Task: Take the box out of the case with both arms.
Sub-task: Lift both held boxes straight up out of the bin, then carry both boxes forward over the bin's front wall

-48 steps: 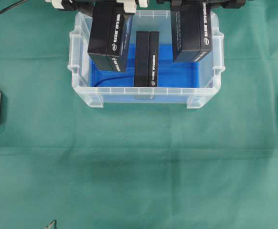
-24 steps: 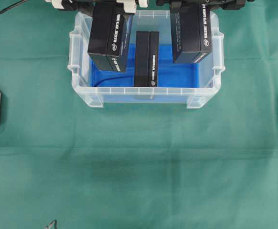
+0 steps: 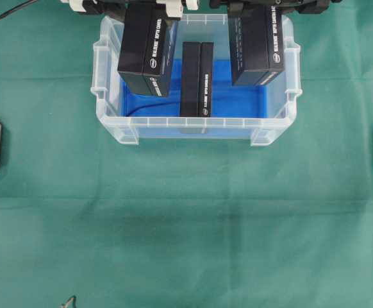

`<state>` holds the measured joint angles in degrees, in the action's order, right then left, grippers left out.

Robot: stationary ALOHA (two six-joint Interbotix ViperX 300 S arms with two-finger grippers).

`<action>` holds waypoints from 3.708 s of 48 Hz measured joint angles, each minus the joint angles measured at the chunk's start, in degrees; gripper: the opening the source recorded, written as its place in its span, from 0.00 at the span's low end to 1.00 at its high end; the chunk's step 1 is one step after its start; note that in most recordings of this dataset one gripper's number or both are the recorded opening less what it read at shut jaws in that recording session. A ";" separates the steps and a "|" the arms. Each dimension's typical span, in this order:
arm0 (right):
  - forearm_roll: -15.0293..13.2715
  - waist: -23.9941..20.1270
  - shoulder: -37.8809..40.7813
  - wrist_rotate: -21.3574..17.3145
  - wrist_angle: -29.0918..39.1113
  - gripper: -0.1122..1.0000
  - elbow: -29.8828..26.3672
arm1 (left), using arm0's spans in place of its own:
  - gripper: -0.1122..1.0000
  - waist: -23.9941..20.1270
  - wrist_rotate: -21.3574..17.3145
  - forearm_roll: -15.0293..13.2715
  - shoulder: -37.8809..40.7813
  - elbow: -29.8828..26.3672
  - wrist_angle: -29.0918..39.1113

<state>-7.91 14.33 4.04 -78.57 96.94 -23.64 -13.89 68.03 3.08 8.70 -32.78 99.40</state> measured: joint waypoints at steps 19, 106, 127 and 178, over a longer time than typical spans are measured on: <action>0.00 -0.35 0.00 0.00 0.00 0.68 -0.09 | 0.67 0.35 0.26 0.00 0.00 0.00 0.00; -2.02 -26.02 0.00 -21.88 4.92 0.68 -0.09 | 0.67 23.82 23.03 0.88 -1.05 3.78 0.00; -2.02 -28.83 0.00 -24.87 5.80 0.68 -0.79 | 0.67 25.93 24.96 1.49 -0.97 2.64 0.26; -1.85 -31.29 0.00 -29.44 8.35 0.68 -0.88 | 0.67 26.46 24.96 2.37 -0.97 2.29 3.34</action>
<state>-9.76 -16.96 4.04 -108.02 105.29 -24.52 12.57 92.99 5.45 7.73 -30.50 102.74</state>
